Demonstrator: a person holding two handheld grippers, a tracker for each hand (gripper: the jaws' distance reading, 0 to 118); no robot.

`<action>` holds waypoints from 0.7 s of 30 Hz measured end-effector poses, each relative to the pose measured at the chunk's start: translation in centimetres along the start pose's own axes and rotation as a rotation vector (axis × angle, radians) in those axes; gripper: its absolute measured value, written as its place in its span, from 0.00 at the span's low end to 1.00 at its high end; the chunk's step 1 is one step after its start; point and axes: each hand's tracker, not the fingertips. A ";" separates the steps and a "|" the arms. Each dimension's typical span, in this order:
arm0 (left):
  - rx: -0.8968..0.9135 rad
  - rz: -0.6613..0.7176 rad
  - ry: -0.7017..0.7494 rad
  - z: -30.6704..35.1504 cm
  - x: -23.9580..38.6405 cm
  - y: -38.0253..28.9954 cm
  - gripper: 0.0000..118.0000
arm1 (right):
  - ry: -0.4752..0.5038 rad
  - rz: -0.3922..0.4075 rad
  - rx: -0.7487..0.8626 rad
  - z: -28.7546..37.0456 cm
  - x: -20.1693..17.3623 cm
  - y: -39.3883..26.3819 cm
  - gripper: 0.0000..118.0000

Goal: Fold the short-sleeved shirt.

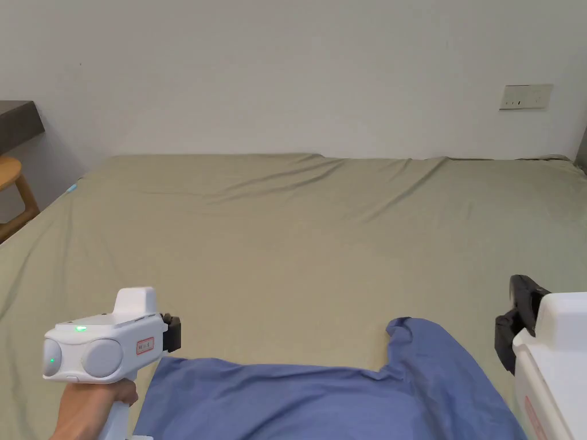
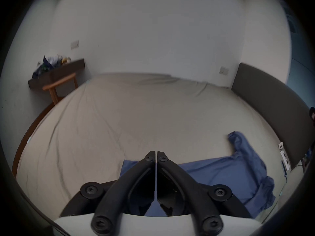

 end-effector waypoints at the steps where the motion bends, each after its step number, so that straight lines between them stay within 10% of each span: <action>1: -0.019 0.033 0.033 -1.7 -0.7 -0.1 0.05 | -0.001 0.006 -0.014 -0.9 0.1 -0.3 0.01; 6: -0.172 0.139 0.056 -9.3 -4.2 -1.3 0.94 | -0.014 0.024 -0.074 -4.9 0.0 -2.2 0.01; 15: -0.255 0.025 0.133 -12.8 -2.9 -5.3 0.42 | -0.012 0.009 -0.196 -9.4 0.1 -5.8 0.01; 18: -0.237 0.020 0.093 -13.2 -2.8 -5.4 0.02 | 0.012 -0.015 -0.248 -10.9 0.7 -6.7 0.01; 21: -0.239 0.019 0.098 -12.7 -1.4 -4.8 0.02 | 0.037 -0.089 -0.322 -13.2 1.9 -7.5 0.01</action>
